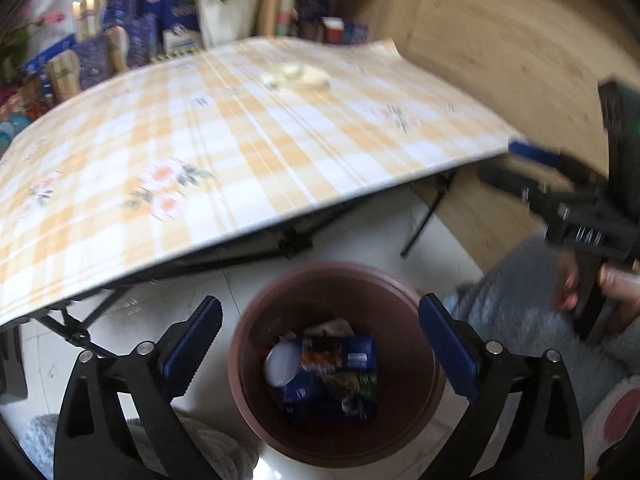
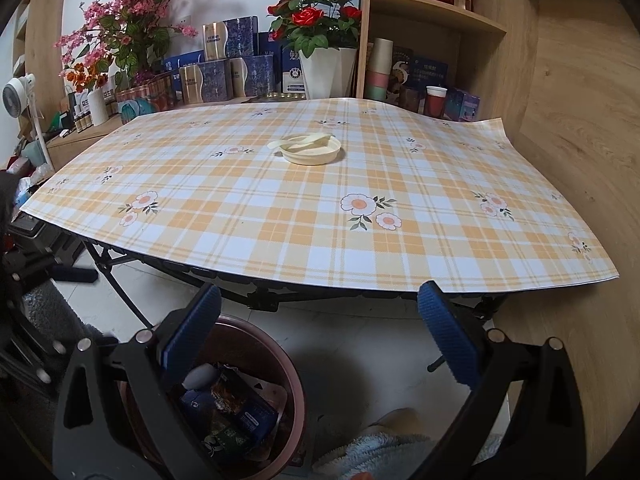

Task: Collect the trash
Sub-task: 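Lower the clear plastic lid into the bin and open the left tool, then grasp the cream spork with the left tool while the right tool grasps the cream lid, then drop the cream lid into the bin with the right tool while the left tool holds the spork, then lower the cream spork into the bin and open the left tool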

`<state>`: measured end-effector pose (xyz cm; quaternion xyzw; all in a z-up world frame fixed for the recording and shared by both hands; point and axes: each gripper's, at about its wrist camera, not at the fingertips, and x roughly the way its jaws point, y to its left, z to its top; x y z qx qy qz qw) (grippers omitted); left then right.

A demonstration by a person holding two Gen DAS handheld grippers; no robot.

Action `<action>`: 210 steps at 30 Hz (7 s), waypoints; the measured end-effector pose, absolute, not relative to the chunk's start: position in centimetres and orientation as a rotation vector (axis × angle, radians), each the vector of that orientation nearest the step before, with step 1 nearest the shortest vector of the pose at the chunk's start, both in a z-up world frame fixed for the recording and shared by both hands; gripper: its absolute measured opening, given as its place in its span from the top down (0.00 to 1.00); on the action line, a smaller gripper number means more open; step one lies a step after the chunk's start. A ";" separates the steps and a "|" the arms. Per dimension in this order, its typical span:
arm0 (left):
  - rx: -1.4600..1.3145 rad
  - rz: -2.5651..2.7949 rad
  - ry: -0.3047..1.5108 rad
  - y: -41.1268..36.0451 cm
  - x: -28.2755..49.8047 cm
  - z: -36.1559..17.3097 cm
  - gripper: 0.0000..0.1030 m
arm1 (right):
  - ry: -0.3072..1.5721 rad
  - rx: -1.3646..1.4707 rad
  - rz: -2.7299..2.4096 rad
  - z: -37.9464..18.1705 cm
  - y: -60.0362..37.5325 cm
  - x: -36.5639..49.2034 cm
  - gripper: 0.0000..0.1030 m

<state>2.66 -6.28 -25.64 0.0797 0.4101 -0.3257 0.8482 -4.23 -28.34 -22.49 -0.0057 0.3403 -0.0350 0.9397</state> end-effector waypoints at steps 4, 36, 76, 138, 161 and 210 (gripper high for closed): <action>0.094 -0.611 0.819 -4.4 3.2 -24.4 0.06 | 0.702 -0.014 -0.070 -22.6 -28.3 -4.1 0.06; -0.012 -0.539 0.719 -1.4 8.2 -19.8 0.06 | 0.760 0.165 -0.042 -22.2 -32.9 2.2 0.06; 0.468 -0.731 0.989 -25.7 31.6 -24.0 0.79 | 0.770 0.286 -0.084 -22.4 -39.9 10.8 0.06; -0.204 -0.590 0.785 3.3 11.9 -14.5 0.86 | 0.978 0.033 0.159 -19.8 -26.6 17.0 0.16; -0.151 -0.692 0.783 2.3 3.3 -17.7 0.86 | 1.059 0.124 0.245 -25.8 -20.9 0.8 0.16; 0.273 -0.811 1.059 -8.7 3.0 -29.0 0.86 | 0.801 0.123 -0.017 -24.4 -28.5 -2.7 0.06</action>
